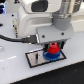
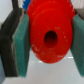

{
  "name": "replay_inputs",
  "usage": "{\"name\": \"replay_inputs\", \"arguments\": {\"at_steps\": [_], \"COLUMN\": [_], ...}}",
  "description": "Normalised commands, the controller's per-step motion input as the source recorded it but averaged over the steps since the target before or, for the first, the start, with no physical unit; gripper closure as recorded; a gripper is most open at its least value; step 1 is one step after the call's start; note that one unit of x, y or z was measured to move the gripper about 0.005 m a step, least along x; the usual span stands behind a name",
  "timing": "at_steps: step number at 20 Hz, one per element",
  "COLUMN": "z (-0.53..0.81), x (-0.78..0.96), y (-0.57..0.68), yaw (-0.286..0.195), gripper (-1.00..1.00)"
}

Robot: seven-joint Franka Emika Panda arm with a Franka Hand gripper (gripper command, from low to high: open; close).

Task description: Insert the blue gear onto the right peg, followed by the red gear

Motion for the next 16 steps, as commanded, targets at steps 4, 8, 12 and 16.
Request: {"name": "replay_inputs", "arguments": {"at_steps": [4,8,12,16], "z": [0.03,0.23,-0.08,0.00], "x": [-0.03,0.00,0.06,0.00], "y": [0.08,0.10,0.00,-0.01], "yaw": [0.000,0.000,0.000,0.000], "gripper": [1.00,1.00,1.00,1.00]}}
